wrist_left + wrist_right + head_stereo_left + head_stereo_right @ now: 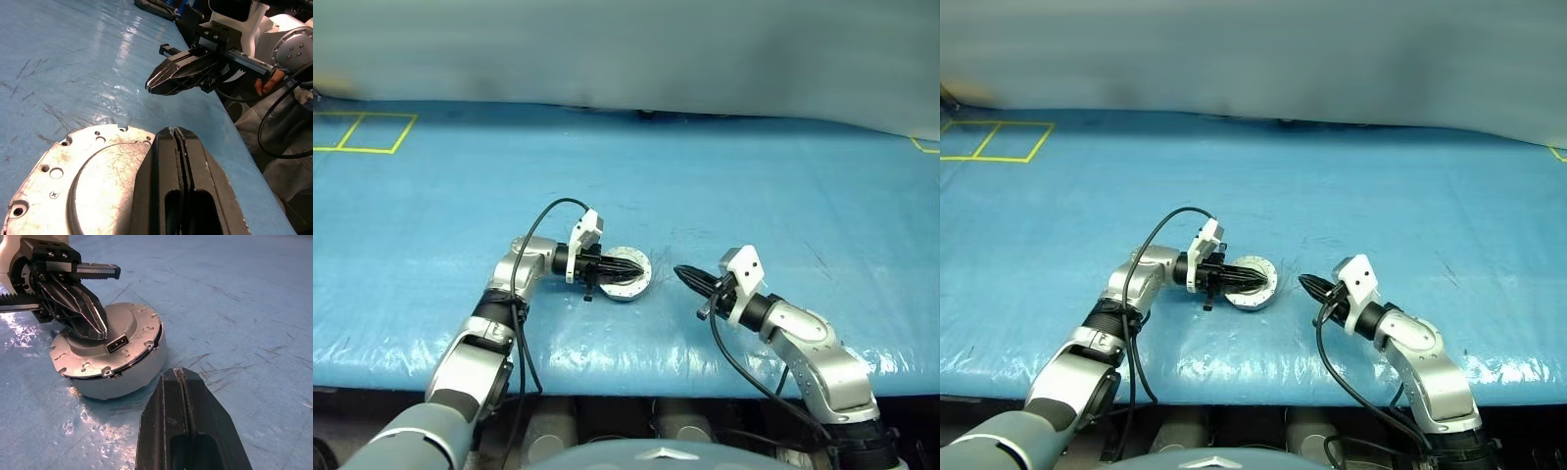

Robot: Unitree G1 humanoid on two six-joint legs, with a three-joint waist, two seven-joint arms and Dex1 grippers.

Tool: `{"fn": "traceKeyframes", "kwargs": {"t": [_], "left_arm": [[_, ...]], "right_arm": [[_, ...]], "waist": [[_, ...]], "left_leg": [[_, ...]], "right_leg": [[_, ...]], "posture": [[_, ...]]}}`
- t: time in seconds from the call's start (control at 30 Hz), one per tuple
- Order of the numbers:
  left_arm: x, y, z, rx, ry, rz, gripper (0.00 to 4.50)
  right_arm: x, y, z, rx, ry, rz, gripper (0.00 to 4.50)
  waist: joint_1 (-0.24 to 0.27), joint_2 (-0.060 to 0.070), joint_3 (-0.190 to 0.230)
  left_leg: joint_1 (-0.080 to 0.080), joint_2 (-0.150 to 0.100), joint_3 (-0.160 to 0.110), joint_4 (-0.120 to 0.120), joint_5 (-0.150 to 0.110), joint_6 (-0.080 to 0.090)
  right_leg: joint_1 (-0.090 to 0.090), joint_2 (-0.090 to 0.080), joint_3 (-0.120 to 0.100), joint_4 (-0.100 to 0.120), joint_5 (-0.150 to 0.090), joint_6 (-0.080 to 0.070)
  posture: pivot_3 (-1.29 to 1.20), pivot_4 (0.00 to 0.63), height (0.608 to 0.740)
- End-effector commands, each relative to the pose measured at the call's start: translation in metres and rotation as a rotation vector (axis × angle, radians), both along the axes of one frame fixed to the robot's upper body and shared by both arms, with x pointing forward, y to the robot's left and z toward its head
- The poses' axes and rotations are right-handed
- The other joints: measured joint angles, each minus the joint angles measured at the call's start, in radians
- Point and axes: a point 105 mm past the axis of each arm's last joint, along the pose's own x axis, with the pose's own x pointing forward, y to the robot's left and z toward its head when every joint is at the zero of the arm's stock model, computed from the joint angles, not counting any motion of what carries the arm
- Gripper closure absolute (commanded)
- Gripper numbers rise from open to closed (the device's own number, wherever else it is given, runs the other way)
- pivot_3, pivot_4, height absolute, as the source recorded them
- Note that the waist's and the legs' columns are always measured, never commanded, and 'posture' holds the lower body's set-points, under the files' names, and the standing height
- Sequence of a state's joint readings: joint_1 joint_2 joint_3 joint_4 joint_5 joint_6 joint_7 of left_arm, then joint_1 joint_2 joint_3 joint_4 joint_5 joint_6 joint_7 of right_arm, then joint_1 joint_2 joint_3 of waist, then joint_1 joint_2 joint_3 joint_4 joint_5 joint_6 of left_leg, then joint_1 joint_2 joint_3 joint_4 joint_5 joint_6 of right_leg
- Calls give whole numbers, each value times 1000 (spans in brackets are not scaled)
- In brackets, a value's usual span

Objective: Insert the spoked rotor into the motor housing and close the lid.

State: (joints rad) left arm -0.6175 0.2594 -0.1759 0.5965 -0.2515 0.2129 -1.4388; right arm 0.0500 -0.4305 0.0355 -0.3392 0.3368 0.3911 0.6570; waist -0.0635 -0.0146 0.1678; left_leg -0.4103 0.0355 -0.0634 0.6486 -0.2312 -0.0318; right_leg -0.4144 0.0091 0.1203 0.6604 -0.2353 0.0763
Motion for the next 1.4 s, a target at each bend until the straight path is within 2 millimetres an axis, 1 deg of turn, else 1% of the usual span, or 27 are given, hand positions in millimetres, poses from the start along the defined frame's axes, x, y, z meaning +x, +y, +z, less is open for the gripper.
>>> {"fn": "traceKeyframes", "kwargs": {"t": [0.03, 0.13, 0.23, 0.3, 0.37, 0.43, 0.47, 0.53, 0.57, 0.6, 0.63, 0.67, 0.83, 0.87, 0.93, 1.07, 1.17, 1.37, 1.4], "left_arm": [[5, 3, 5, -52, -78, 88, 4455], [12, 11, 28, -180, -174, 199, 4455], [9, 23, 46, -261, -249, 284, 4455], [2, 33, 47, -263, -277, 329, 4455], [-5, 41, 41, -230, -291, 361, 4455], [-12, 48, 33, -196, -298, 396, 4500], [-18, 54, 26, -166, -302, 422, 4500], [-29, 62, 13, -96, -332, 444, 4500], [-34, 65, 10, -88, -333, 464, 4500], [-37, 66, 8, -91, -331, 476, 4500], [-40, 68, 6, -93, -322, 491, 4500], [-43, 69, 3, -92, -318, 504, 4500], [-55, 68, -7, -97, -327, 527, 4500], [-56, 68, -8, -100, -331, 530, 4500], [-58, 67, -10, -102, -337, 534, 4500], [-59, 66, -15, -101, -332, 547, 4500], [-60, 64, -18, -101, -323, 550, 4500], [-60, 63, -21, -107, -314, 564, 4500], [-61, 63, -22, -106, -312, 566, 4500]], "right_arm": [[5, 14, 17, 48, -79, 39, 4500], [9, 26, 24, 106, -104, 65, 4500], [14, 34, 31, 147, -125, 85, 4500], [17, 40, 31, 159, -118, 106, 4500], [19, 45, 28, 160, -100, 131, 4500], [22, 47, 24, 143, -91, 143, 4122], [22, 50, 21, 118, -88, 163, 3924], [23, 55, 19, 92, -95, 184, 3272], [23, 57, 20, 91, -102, 189, 2994], [24, 58, 21, 92, -108, 192, 2589], [25, 60, 21, 89, -111, 201, 2332], [24, 62, 21, 84, -111, 214, 1961], [27, 68, 17, 65, -109, 245, 290], [27, 70, 16, 59, -105, 253, 18], [26, 71, 13, 45, -100, 263, 18], [23, 75, 1, -8, -77, 294, 18], [26, 74, -6, -27, -68, 280, 18], [27, 73, -13, -74, -72, 283, 18], [27, 73, -13, -67, -69, 282, 193]], "waist": [[-2, 0, 0], [-2, 0, 0], [-1, 0, 0], [-1, 0, 0], [-2, 0, 0], [-2, 1, 0], [-1, 1, 0], [-2, 1, 0], [-2, 1, 0], [-2, 1, 0], [1, 1, 0], [2, 1, 0], [3, 1, 0], [2, 1, 0], [1, 1, 0], [1, 1, 0], [1, 1, 0], [-1, 1, 0], [-1, 1, 0]], "left_leg": [[0, 0, 0, 0, 0, 0], [1, 0, 0, 0, 0, 0], [0, 0, 0, 0, 0, 0], [0, 0, 0, 0, 0, 0], [0, 1, 0, 0, 0, 0], [0, 0, 0, -1, 0, 0], [0, 0, 0, -1, 0, 0], [1, 0, 0, -1, 0, 0], [1, 1, 0, -1, 0, 0], [1, 1, 0, -1, 0, 0], [1, 1, 1, -1, 0, 0], [1, 1, 0, 0, 0, 0], [1, 1, 1, 1, 0, 0], [1, 1, 1, 1, 0, 0], [1, 1, 1, 1, 0, 0], [1, 1, 1, 1, 0, 0], [1, 1, 1, 1, 0, 0], [3, 1, 1, 1, 0, 0], [3, 1, 1, 1, 0, 0]], "right_leg": [[0, 0, 0, 0, 0, 0], [0, 0, 0, 1, 0, 0], [0, 0, 0, 1, 0, 0], [0, 0, 0, 0, 0, 0], [0, 0, 0, 0, 0, 0], [0, 0, 0, 0, 0, 0], [0, 0, 0, 0, 0, 0], [0, -1, 0, 0, 0, 0], [0, 0, 0, 0, 0, 0], [0, 0, 0, 1, 0, -1], [0, 0, 0, 1, 0, -1], [0, -1, 0, 1, 0, -1], [1, -1, 0, 1, -2, -5], [1, -1, 0, 1, -2, -5], [1, -1, 0, 1, -2, -5], [0, 0, 0, 1, -2, -5], [1, -1, 0, 1, -2, -5], [2, 0, 0, 1, -2, -5], [2, 0, 0, 2, -2, -5]], "posture": [[0, 150, 740], [0, 150, 740], [0, 150, 740], [0, 150, 740], [0, 150, 740], [0, 150, 740], [0, 150, 740], [0, 150, 740], [0, 150, 740], [0, 150, 740], [0, 150, 740], [0, 150, 740], [0, 150, 740], [0, 150, 740], [0, 150, 740], [0, 150, 740], [0, 150, 740], [0, 150, 740], [0, 150, 740]]}}
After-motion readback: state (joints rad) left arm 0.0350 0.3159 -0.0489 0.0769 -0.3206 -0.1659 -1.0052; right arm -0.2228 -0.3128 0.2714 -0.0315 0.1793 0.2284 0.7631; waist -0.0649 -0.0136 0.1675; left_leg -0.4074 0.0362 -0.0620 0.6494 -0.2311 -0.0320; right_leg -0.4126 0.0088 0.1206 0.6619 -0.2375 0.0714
